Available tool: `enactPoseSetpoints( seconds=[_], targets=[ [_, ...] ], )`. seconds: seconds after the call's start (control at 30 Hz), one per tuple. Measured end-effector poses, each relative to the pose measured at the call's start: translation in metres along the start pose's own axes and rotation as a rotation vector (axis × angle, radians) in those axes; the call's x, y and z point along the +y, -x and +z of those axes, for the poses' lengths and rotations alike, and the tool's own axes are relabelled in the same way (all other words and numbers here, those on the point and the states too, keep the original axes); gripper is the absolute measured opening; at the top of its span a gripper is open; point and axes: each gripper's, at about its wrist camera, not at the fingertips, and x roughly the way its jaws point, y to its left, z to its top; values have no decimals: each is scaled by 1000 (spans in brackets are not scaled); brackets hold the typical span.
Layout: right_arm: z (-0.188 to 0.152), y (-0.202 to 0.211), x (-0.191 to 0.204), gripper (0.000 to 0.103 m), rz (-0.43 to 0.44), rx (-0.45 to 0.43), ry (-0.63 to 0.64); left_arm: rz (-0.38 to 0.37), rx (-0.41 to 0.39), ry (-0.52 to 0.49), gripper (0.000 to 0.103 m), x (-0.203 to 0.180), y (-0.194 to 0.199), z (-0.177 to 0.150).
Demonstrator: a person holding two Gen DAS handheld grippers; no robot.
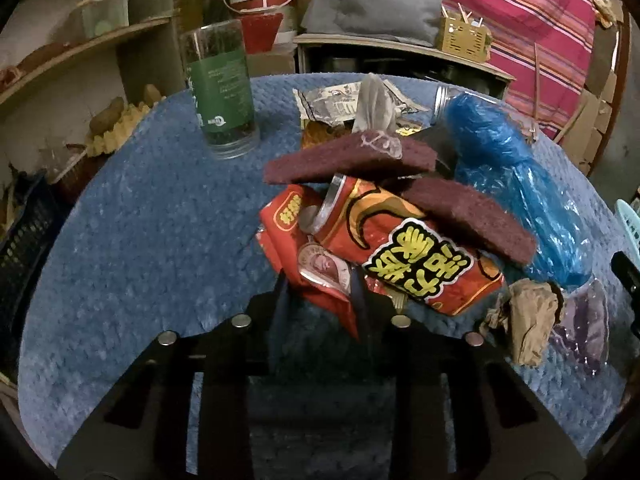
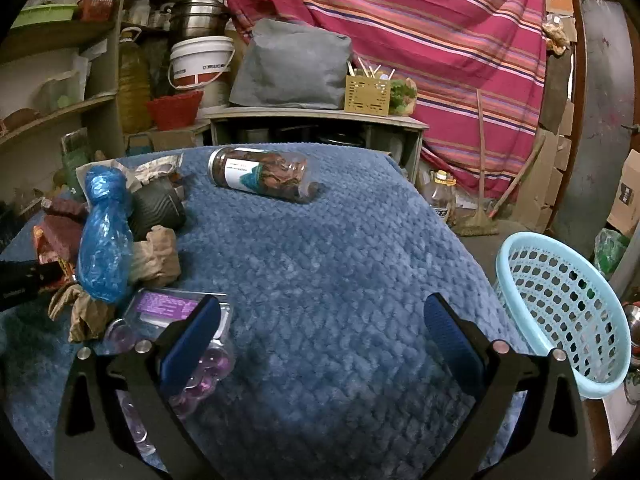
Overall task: Collect trash
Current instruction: 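Grasp the red snack wrapper with the left tool while the right tool grasps the blue plastic bag, then carry the red wrapper and blue bag in both tools over the light-blue basket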
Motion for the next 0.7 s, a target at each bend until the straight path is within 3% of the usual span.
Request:
enactPoseSetpoints(
  seconds=[0.4,0.7],
  targets=[
    [2,13,8,99,9,11,18,79,-50,21,17,36,34,-9],
    [16,26,37,99,41,3,50,146,-78,108,15,88,46,-17]
  ],
)
